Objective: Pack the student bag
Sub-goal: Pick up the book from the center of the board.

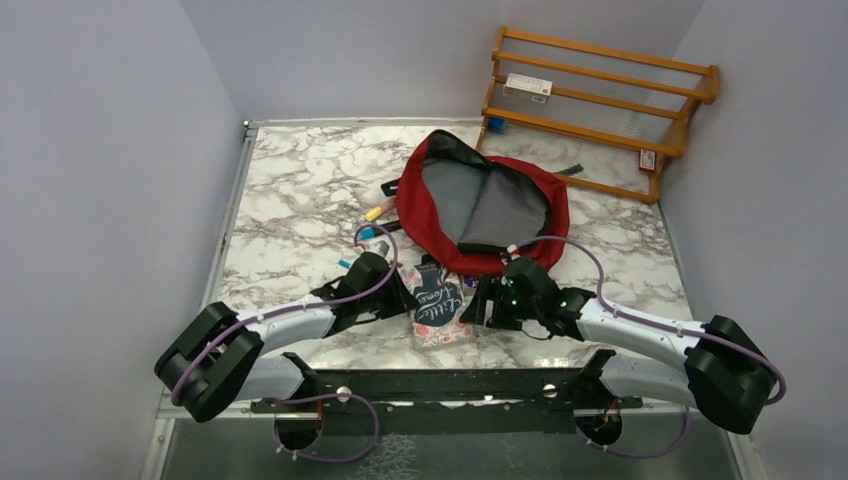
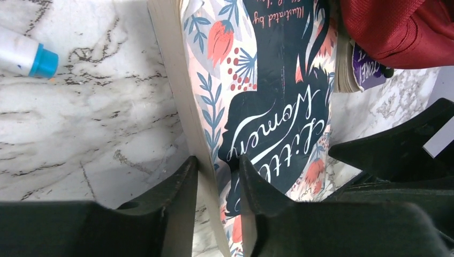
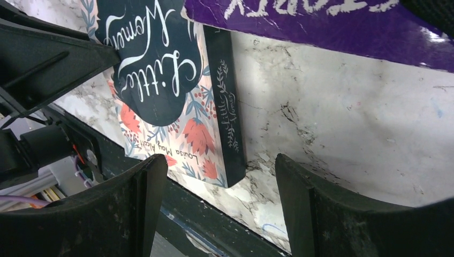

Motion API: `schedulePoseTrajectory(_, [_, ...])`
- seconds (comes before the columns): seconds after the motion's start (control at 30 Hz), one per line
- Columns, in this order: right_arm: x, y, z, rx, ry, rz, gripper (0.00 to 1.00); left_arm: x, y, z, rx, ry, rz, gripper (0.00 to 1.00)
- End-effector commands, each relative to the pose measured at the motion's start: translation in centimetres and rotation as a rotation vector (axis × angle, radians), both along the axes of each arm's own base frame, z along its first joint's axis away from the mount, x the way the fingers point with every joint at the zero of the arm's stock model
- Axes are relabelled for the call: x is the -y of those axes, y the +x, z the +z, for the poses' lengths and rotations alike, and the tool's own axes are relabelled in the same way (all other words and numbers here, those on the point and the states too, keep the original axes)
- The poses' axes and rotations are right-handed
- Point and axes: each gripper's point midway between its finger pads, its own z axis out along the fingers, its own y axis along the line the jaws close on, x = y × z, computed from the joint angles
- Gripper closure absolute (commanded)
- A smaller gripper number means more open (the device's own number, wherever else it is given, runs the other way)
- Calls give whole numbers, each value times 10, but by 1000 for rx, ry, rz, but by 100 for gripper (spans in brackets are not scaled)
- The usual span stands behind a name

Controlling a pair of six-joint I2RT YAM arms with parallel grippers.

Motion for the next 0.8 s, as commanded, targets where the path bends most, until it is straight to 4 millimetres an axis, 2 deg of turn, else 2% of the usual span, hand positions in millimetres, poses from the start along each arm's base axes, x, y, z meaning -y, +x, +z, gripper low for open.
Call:
schedulePoseTrajectory(0.0, [-4,6,-3,8,18,-37,22,-31,-25,-44,-134,168,21,79])
schedulePoseTrajectory(0.1, [-5,3,-8,-12,30,-41,22,-50,-32,-56,-186,231,81,92])
schedulePoseTrajectory(0.2, [-6,3,-12,-24,37,-55,21,-60,-35,-61,-210,234,119,97])
schedulePoseTrajectory(0.43, [-7,7,-25,-94,17,-139,21,-72,-38,-74,-243,287,116,100])
schedulePoseTrajectory(0.53, [-13,7,-30,-145,44,-174,22,-76,-43,-81,-271,302,118,100])
schedulePoseTrajectory(0.67, [-21,0,-36,-203,125,-189,25,-76,-42,-83,-271,297,121,100])
schedulePoseTrajectory(0.77, [-31,-4,-31,-214,224,-170,27,-76,-42,-84,-266,299,113,100])
